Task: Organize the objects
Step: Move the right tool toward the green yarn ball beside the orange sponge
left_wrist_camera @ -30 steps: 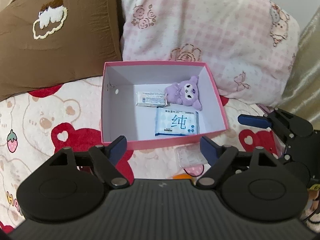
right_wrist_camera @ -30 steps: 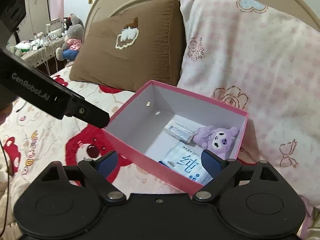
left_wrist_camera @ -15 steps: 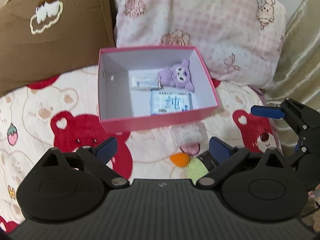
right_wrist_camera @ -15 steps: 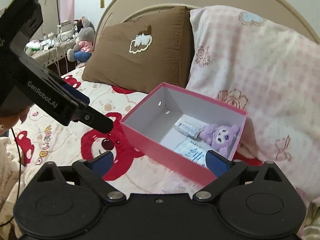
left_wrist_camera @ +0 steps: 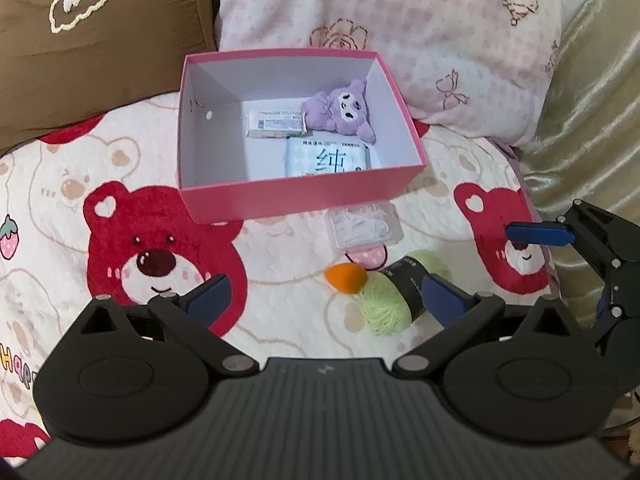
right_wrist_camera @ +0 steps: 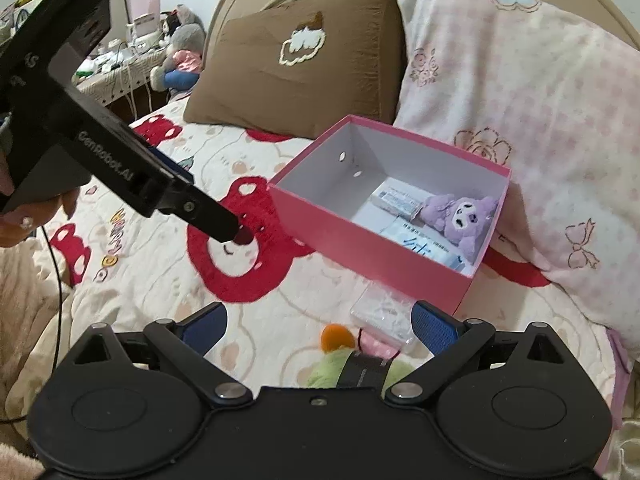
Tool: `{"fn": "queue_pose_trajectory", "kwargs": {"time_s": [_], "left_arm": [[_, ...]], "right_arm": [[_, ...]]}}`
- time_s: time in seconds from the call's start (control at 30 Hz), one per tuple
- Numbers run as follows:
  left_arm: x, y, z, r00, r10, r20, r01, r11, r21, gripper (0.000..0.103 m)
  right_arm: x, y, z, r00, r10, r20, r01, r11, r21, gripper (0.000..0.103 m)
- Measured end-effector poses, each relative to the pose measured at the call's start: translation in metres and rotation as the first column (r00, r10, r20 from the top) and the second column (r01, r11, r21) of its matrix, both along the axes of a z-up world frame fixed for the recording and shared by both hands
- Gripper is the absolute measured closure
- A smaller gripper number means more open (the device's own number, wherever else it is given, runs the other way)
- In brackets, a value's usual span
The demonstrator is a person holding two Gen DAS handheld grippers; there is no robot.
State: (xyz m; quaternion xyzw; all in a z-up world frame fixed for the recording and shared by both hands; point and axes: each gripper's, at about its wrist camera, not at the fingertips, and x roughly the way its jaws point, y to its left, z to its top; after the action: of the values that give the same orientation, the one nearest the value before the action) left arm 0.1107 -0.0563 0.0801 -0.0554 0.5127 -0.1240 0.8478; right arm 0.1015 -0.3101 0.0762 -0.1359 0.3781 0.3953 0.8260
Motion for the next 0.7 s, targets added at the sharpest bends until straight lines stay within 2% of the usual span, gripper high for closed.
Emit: {"fn": "queue_pose_trajectory", "kwargs": {"time_s": [0.1, 0.27, 0.43, 0.7], "left_arm": [[-0.002, -0.001, -0.006, 1.000, -0.001, -0.012, 0.001, 1.000, -0.008, 0.000], [-0.005, -0.003, -0.016, 1.000, 0.007, -0.020, -0.007, 1.000, -0.013, 0.000], [-0.011, -0.009, -0.030, 1.000, 0.013, -0.022, -0.013, 1.000, -0.018, 0.000], [-0.018, -0.024, -0.060, 0.998, 0.055, 0.019, -0.053, 0.995, -0.079, 0.000]], "right_arm": [[-0.005, -0.005, 0.002, 1.000, -0.020, 0.003, 0.020, 0.998, 0.058, 0.003], [-0.003, -0.017, -0.004, 0.998, -0.055, -0.041, 0.061, 0.988, 0.145, 0.003], [-0.010, -0.022, -0.021, 0.998, -0.053, -0.014, 0.054, 0.987, 0.150, 0.003], [-0.016, -0.023, -0.067, 0.993, -0.107, 0.039, 0.104, 0.992, 0.073, 0.003]]}}
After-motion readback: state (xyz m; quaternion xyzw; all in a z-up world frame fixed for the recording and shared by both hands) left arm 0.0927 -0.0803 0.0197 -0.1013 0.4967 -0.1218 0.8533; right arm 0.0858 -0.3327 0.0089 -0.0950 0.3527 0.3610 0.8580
